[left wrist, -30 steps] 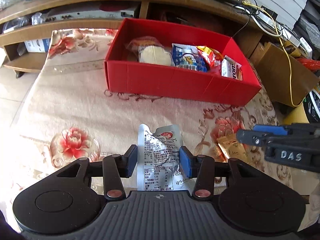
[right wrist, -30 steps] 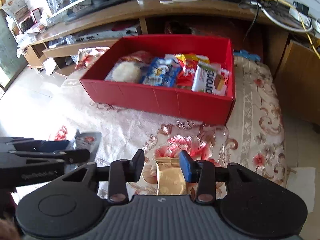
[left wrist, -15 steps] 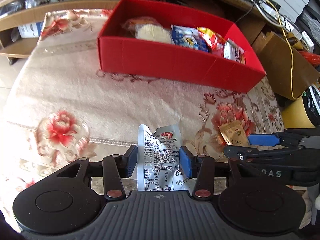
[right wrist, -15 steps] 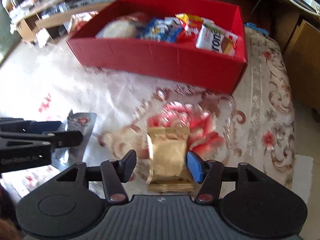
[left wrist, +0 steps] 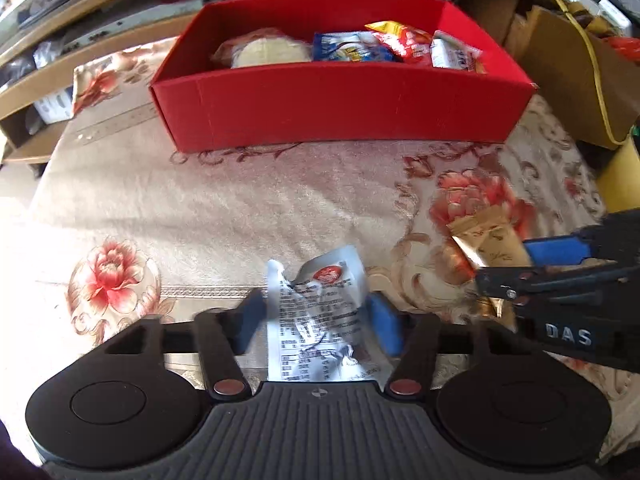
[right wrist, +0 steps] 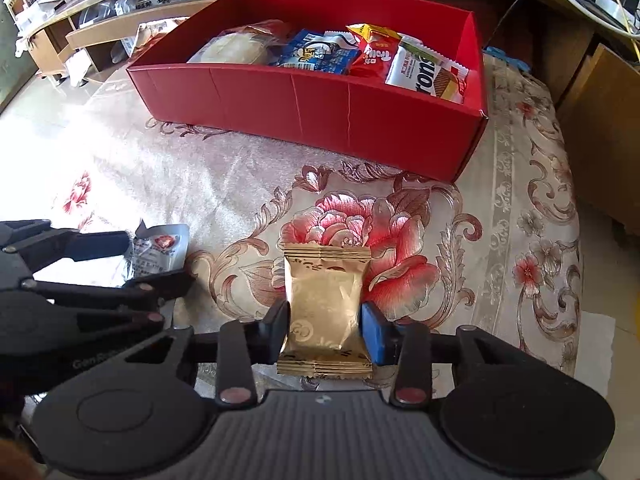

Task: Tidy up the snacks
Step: 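Lift both snacks and carry them over the red box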

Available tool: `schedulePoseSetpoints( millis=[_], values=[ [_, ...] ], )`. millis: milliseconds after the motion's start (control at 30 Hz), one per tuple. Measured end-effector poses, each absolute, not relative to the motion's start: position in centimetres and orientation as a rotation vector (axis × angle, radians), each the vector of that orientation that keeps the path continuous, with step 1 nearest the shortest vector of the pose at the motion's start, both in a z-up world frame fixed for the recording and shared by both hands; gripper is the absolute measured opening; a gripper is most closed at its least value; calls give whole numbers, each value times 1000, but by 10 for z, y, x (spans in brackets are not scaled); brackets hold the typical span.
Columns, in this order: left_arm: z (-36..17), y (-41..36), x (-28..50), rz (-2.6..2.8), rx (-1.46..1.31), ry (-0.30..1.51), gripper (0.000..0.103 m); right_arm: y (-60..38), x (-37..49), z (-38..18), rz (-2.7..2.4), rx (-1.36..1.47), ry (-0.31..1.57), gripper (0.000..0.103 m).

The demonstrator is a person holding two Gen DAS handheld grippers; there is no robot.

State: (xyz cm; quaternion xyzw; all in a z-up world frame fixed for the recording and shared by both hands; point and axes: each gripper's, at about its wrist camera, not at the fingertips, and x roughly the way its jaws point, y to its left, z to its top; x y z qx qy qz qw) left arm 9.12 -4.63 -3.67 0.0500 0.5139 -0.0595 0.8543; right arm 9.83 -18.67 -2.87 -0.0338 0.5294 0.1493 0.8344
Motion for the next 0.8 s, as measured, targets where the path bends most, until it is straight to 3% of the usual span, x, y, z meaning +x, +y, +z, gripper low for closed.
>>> schedulePoseSetpoints(
  millis=[800],
  values=[
    [26,-33,117,-162,-48,973,61,-189,117,28,323,50,957,38]
  ],
)
